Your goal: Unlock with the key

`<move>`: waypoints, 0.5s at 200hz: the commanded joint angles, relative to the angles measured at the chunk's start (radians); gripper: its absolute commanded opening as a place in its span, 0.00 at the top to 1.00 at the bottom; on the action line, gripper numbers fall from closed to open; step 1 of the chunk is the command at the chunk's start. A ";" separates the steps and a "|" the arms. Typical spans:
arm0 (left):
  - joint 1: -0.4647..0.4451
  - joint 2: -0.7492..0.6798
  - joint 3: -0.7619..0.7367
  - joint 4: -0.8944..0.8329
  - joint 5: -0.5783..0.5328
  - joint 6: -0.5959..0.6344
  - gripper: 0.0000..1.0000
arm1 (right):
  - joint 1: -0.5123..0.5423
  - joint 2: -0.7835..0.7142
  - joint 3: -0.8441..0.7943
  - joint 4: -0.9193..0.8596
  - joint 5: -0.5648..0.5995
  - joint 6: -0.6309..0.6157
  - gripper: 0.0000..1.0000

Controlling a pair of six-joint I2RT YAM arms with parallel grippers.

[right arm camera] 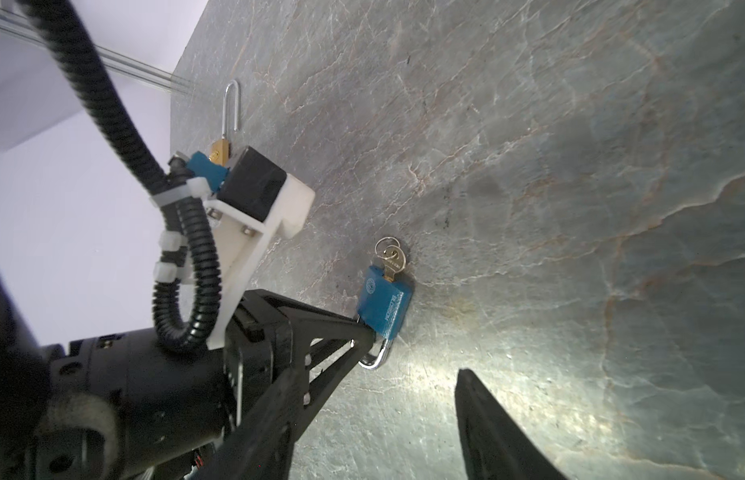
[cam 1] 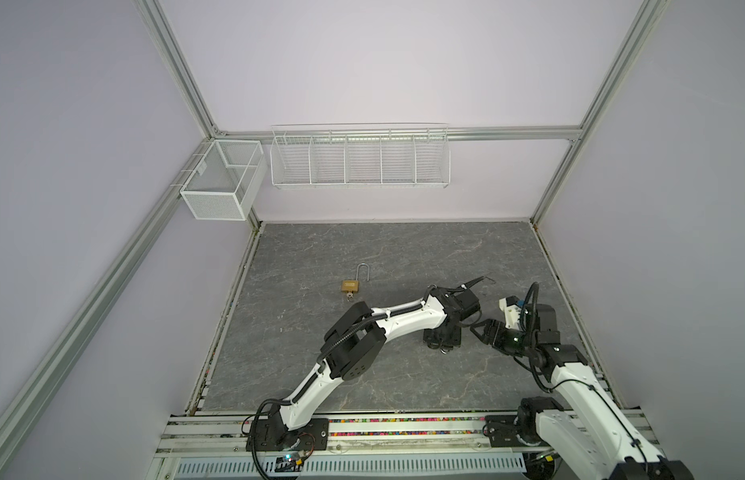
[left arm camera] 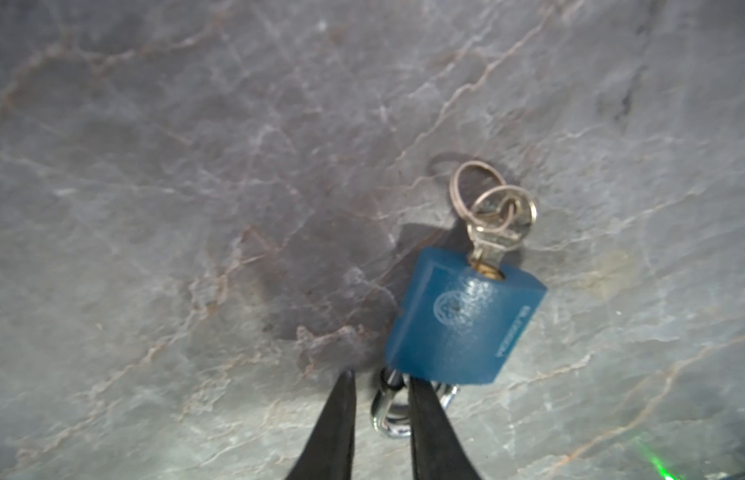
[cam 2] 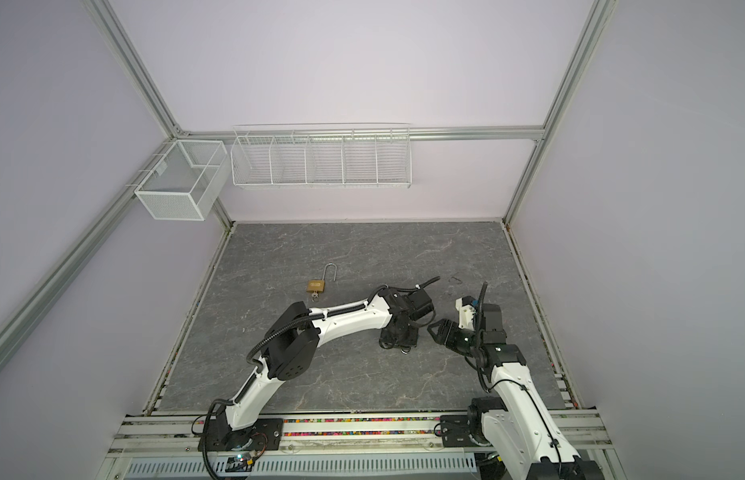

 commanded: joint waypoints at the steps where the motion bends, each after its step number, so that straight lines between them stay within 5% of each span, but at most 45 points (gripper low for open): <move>1: -0.004 0.050 -0.003 -0.057 0.026 0.087 0.96 | -0.016 -0.017 -0.006 0.004 -0.037 -0.022 0.38; 32: 0.009 -0.034 -0.129 0.096 0.088 0.126 1.00 | -0.040 -0.008 -0.013 0.005 -0.075 -0.024 0.38; 61: 0.028 -0.210 -0.213 0.114 -0.038 0.231 1.00 | -0.047 -0.004 -0.037 0.054 -0.127 -0.020 0.38; 100: 0.064 -0.478 -0.485 0.310 -0.070 0.321 1.00 | -0.043 0.100 -0.151 0.485 -0.373 0.111 0.40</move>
